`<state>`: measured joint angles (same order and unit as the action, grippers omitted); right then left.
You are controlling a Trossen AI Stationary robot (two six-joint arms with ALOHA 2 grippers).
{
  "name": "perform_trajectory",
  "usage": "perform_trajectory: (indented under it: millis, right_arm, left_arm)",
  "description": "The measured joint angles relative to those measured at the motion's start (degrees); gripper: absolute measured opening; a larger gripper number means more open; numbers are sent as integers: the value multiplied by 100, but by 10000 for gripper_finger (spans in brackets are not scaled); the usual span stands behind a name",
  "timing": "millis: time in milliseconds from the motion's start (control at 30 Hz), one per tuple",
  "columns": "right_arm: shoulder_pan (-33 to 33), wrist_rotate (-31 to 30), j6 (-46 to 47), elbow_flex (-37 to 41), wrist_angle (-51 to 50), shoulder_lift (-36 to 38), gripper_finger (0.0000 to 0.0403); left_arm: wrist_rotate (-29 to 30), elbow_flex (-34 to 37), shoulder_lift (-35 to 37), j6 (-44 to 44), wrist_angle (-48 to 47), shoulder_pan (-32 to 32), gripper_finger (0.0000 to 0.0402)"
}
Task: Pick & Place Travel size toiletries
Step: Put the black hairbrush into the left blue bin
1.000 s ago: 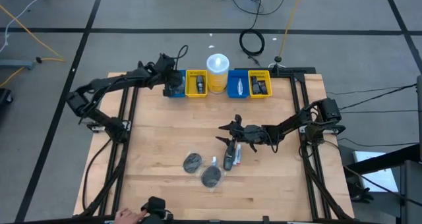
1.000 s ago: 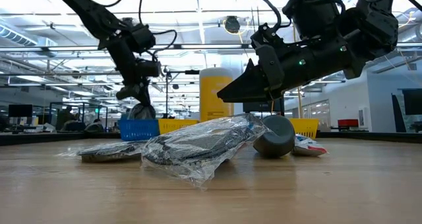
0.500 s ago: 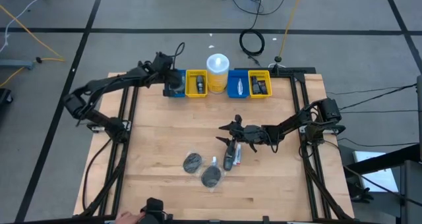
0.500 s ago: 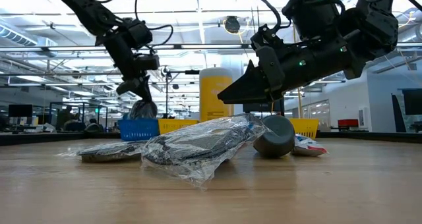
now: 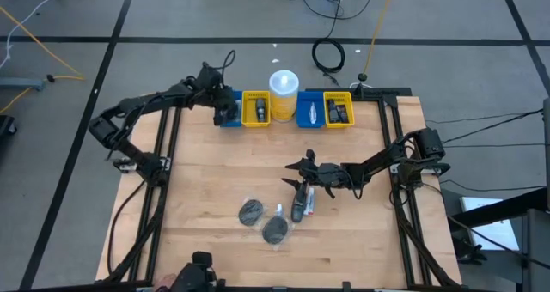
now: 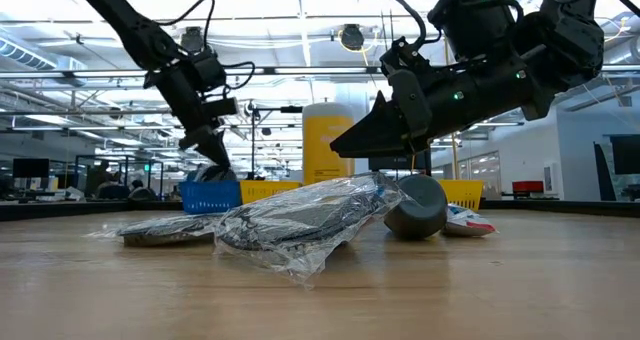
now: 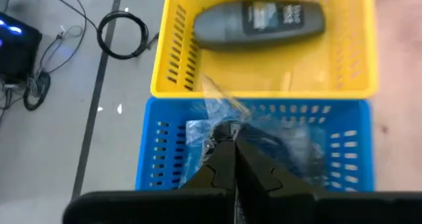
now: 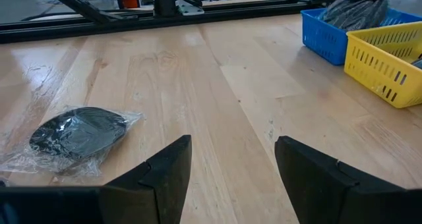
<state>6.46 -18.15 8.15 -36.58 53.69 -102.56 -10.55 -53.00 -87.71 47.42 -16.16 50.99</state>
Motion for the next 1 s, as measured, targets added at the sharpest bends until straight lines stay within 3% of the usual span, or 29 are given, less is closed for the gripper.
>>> perform_trajectory:
  millis: [133, 300, 433, 567, 700, 900, 1000]
  right_arm:
    - [0, 0, 15, 0, 0, 0, 210]
    - [0, 0, 15, 0, 2, 0, 210]
    - [0, 0, 17, 0, 2, 0, 210]
    - [0, 0, 17, 0, 2, 0, 210]
    - [0, 0, 19, 0, 2, 0, 210]
    - [0, 0, 21, 0, 4, 0, 210]
    - [0, 0, 75, 0, 2, 0, 210]
  left_arm:
    - [0, -2, -173, -103, 302, 5, 28]
    - [24, 0, -321, -287, 271, 63, 101]
    - [616, 0, -235, -471, 268, 41, 164]
    - [1252, 0, -37, -898, 382, 27, 201]
    - [1025, 0, -23, -1426, 341, 46, 201]
    - [519, 0, -21, -2979, 322, -168, 162]
    - [-6, 0, -21, -3318, 146, -401, 141]
